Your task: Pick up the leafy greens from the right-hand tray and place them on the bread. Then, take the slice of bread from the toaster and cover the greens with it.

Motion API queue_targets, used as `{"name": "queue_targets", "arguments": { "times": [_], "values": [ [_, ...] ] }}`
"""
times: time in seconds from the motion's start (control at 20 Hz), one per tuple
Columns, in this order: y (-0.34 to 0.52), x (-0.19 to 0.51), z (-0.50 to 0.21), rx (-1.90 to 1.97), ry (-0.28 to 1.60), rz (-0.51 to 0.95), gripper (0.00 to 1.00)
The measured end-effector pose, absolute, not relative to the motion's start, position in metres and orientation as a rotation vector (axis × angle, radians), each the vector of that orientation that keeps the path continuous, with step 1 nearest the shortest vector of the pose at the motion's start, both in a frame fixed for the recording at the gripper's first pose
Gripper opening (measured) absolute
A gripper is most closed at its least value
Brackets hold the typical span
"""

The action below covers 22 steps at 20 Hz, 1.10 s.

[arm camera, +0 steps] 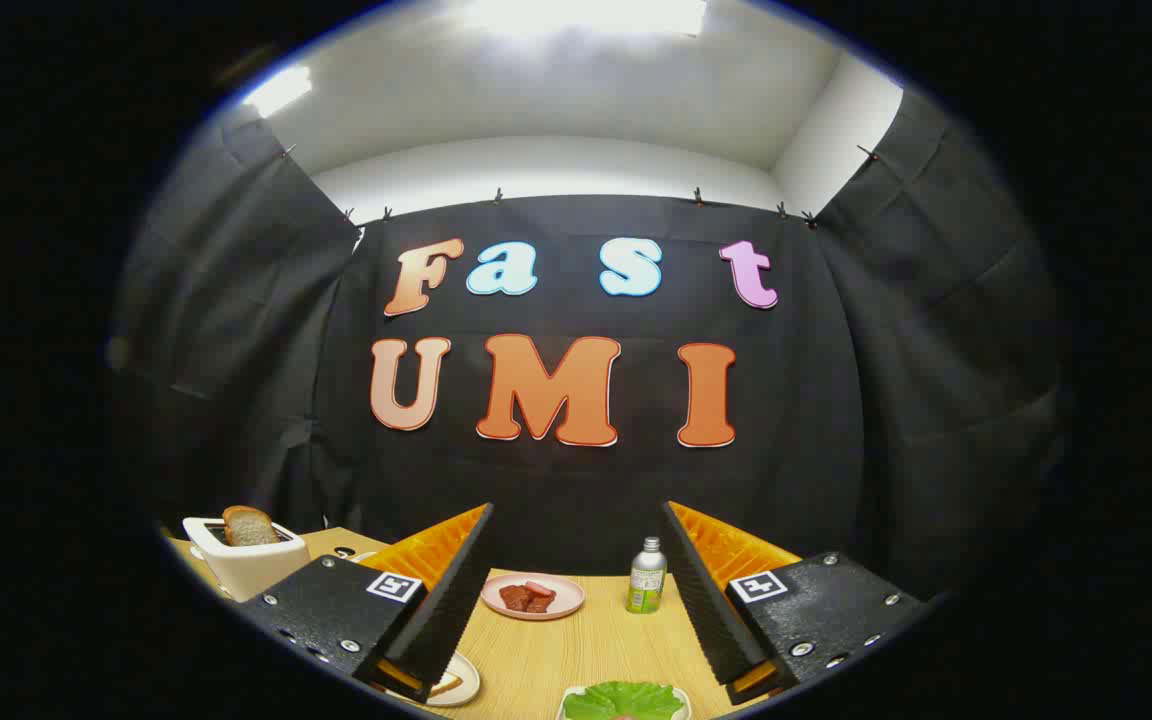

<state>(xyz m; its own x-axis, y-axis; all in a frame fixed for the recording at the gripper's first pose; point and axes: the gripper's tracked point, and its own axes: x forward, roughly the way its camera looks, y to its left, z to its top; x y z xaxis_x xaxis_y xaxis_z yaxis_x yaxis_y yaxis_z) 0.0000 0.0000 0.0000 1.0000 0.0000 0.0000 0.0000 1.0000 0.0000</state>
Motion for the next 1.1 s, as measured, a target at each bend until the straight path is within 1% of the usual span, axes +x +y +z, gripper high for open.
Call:
{"name": "queue_targets", "arguments": {
  "times": [0.15, 0.3, 0.55, 0.7, 0.95, 1.1],
  "values": [
    [-0.006, -0.003, 0.004, 0.006, -0.02, -0.011, 0.96],
    [-0.017, -0.011, 0.0, 0.018, -0.055, -0.054, 0.96],
    [-0.023, -0.016, -0.006, 0.027, -0.046, -0.056, 0.96],
    [-0.019, -0.018, -0.006, 0.043, -0.042, -0.028, 0.95],
    [-0.028, -0.015, -0.009, -0.009, -0.004, -0.039, 0.96],
    [-0.032, -0.012, -0.019, 0.003, 0.062, -0.029, 0.95]
  ]
}}
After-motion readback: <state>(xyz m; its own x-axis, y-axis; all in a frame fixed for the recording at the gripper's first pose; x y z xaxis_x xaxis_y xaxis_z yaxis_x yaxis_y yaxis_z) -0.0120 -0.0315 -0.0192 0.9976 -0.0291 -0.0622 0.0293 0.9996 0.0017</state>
